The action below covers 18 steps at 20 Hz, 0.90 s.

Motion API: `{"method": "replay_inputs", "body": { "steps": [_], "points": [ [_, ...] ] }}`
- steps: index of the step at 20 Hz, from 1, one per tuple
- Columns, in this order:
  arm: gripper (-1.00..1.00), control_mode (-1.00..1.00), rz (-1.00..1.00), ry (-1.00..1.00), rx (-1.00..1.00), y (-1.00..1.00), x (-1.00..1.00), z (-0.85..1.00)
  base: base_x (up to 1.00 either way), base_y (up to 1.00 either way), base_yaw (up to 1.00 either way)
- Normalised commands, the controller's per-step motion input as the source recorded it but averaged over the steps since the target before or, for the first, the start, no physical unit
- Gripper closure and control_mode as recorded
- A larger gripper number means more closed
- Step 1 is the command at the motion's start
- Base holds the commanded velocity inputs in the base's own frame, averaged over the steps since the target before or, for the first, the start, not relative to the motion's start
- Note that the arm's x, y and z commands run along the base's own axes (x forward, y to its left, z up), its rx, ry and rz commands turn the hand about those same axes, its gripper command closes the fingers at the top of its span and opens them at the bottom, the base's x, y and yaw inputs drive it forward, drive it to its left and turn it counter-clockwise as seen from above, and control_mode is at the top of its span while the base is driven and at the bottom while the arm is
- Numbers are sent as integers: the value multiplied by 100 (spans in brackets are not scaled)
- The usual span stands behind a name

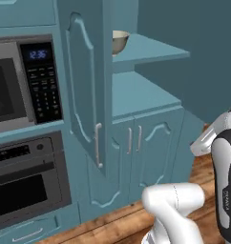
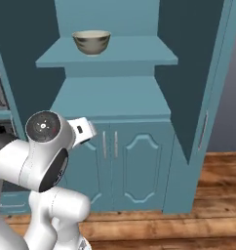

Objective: Pick up the bowls from the cabinet and place each bowl in front of a stool on the dining counter.

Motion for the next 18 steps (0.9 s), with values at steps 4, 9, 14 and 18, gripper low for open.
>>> {"method": "replay_inputs", "body": {
  "steps": [4, 9, 14, 18],
  "points": [
    [-100, 100, 0, 0, 0, 0, 0, 0, 21, -66, 38],
    [-100, 100, 0, 0, 0, 0, 0, 0, 52, -22, 28],
    [-100, 100, 0, 0, 0, 0, 0, 0, 98, 4, 21],
    [-100, 100, 0, 0, 0, 0, 0, 0, 67, -6, 19]
  ]
}}
